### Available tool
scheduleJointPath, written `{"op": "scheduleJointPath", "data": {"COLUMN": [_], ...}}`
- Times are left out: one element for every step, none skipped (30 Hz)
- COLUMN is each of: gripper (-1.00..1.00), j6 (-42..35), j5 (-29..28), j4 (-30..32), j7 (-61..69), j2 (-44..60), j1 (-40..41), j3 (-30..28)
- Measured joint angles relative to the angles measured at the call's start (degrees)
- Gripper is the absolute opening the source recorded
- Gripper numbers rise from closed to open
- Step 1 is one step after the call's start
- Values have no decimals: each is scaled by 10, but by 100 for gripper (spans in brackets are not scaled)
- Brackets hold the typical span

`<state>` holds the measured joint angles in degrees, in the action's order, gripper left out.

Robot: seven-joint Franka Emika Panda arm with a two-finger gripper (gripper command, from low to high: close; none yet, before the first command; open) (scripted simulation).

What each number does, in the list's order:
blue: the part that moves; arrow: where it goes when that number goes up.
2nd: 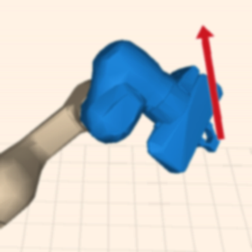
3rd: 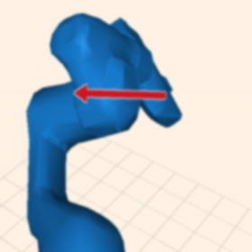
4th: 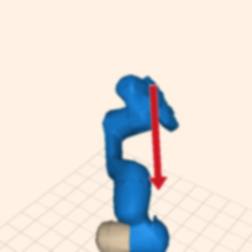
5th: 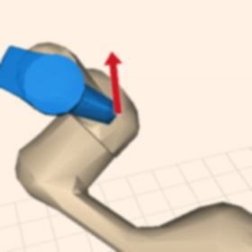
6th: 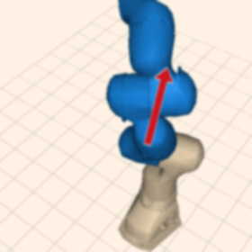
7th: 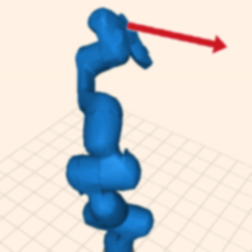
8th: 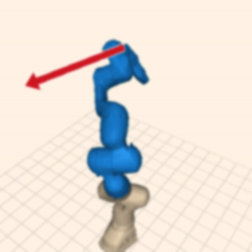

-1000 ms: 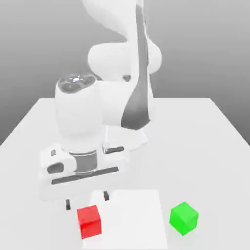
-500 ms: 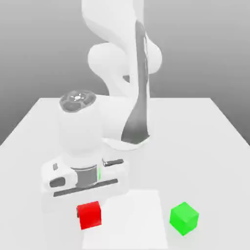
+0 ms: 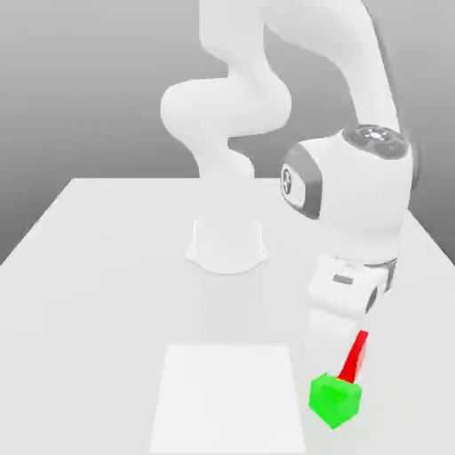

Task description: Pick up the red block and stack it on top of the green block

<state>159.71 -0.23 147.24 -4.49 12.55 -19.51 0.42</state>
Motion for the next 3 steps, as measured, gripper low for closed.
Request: {"op": "scheduleJointPath", "data": {"gripper": [100, 100, 100], "j6": [0, 0, 0], "j5": [0, 0, 0], "j4": [0, 0, 0], "j7": [0, 0, 0], "j2": [0, 0, 0], "j1": [0, 0, 0], "j3": [0, 0, 0]}}
